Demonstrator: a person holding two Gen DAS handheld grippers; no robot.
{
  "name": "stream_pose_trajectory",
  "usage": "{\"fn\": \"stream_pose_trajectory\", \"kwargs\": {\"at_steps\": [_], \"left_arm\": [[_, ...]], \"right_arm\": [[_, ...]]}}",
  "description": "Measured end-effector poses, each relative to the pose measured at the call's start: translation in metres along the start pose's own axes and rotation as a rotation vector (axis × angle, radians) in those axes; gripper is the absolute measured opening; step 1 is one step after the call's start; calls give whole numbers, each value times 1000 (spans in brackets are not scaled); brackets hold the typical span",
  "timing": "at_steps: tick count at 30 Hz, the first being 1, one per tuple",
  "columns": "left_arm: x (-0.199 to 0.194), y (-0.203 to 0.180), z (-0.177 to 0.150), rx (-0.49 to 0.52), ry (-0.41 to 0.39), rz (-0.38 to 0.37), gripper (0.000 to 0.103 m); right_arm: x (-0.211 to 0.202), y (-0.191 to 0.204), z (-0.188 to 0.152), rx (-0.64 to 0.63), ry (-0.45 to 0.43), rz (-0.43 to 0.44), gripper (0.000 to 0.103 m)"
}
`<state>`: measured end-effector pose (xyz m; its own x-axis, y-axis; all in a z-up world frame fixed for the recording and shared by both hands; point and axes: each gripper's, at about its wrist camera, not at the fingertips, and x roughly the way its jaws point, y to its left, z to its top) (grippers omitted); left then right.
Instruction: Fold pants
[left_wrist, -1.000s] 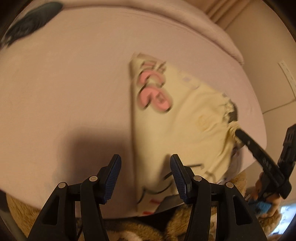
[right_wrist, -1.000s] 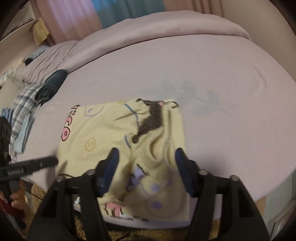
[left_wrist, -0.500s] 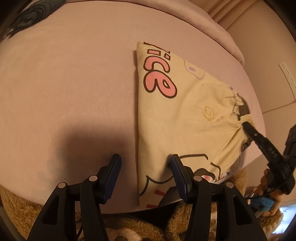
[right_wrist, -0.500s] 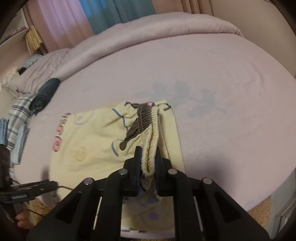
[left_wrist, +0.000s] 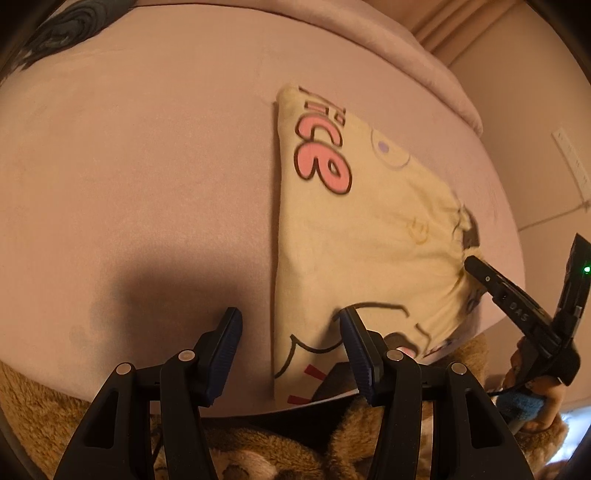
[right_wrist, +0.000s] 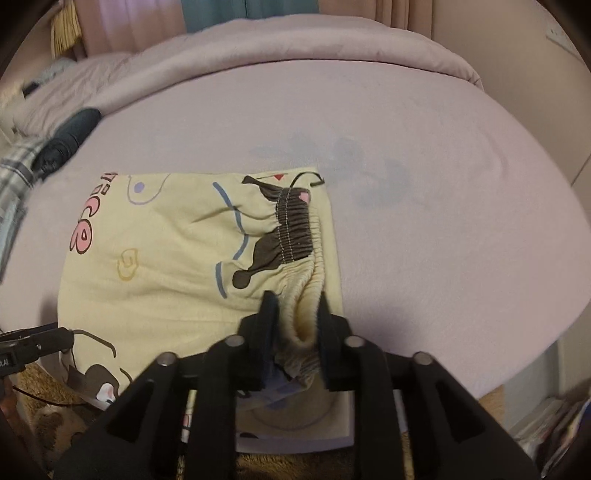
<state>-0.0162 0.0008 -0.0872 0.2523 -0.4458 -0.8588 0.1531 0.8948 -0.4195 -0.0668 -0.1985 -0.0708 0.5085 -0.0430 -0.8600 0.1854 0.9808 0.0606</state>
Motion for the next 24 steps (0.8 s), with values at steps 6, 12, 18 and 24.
{"fn": "stream_pose_trajectory", "kwargs": {"at_steps": [6, 12, 18, 24], "left_arm": [[-5, 16, 3, -54, -64, -49, 54], [9, 8, -17, 1, -40, -19, 37], [13, 12, -26, -11, 5, -34, 22], [8, 8, -33, 32, 20, -38, 22]], "right_arm": [[-28, 45, 47, -99, -87, 235, 63], [14, 130, 69, -236, -4, 366, 58], [65, 172, 61, -293, 116, 370, 23], [74, 166, 66, -234, 110, 408, 19]]}}
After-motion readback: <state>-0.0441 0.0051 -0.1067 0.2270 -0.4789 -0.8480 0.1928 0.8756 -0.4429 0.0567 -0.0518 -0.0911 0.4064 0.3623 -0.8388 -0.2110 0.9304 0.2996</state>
